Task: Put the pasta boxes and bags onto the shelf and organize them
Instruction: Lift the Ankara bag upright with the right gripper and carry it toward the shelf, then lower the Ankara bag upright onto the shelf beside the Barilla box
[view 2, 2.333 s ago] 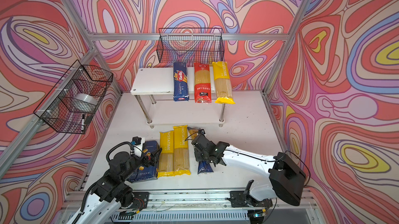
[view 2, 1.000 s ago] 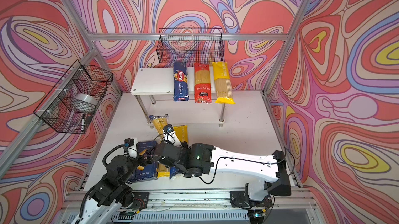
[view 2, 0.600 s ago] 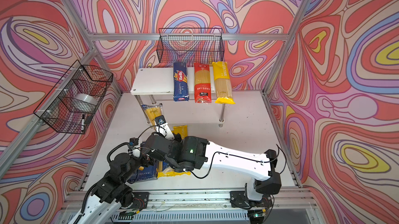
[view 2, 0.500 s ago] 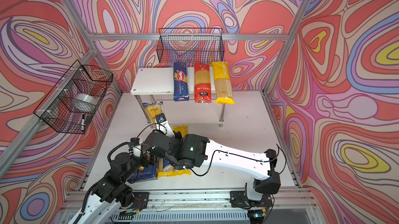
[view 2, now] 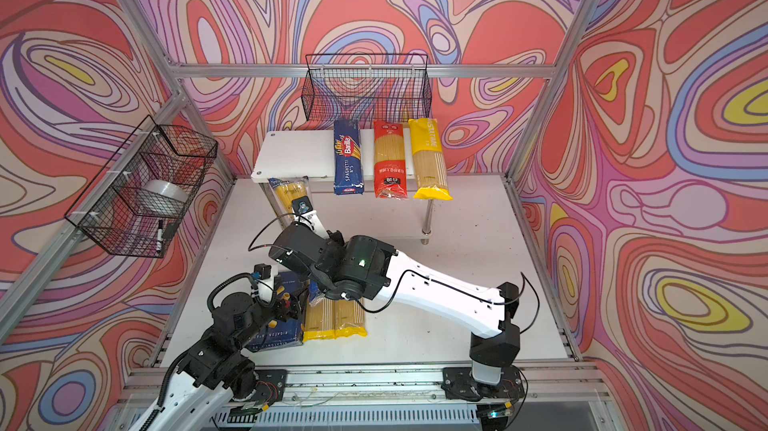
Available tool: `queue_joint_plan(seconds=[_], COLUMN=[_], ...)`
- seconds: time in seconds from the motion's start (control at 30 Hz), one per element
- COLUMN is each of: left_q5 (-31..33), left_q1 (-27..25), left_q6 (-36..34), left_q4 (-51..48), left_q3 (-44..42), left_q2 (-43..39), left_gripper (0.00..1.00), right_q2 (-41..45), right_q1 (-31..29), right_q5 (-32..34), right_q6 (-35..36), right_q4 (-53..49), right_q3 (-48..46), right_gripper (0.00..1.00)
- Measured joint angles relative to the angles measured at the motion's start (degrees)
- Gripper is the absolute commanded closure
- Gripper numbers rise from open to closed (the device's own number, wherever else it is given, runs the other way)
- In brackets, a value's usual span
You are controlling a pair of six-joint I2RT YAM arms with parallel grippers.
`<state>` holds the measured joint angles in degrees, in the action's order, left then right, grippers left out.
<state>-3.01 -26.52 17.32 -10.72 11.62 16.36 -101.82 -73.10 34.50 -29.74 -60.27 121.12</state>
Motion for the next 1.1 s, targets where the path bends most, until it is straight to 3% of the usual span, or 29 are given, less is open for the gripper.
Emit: queue_joint_plan(seconds=[0.27,1.1], left_q5=[-0.90,-1.53], left_q1=[0.00,0.00], left_q6=[-0.17,-0.17], left_q4=[0.35,1.38], left_q3=[0.00,0.00], left_q2=[1.18,2.01], left_gripper=[0.00,0.00], right_q2=[-1.75,-9.94], right_q1=[3.04,12.17], right_q5=[0.02,-5.44], right_q6=[4.04,11.96], right_q4=[0.96,6.97], right_q3=[7.21,16.90], right_gripper=[1.00,0.99])
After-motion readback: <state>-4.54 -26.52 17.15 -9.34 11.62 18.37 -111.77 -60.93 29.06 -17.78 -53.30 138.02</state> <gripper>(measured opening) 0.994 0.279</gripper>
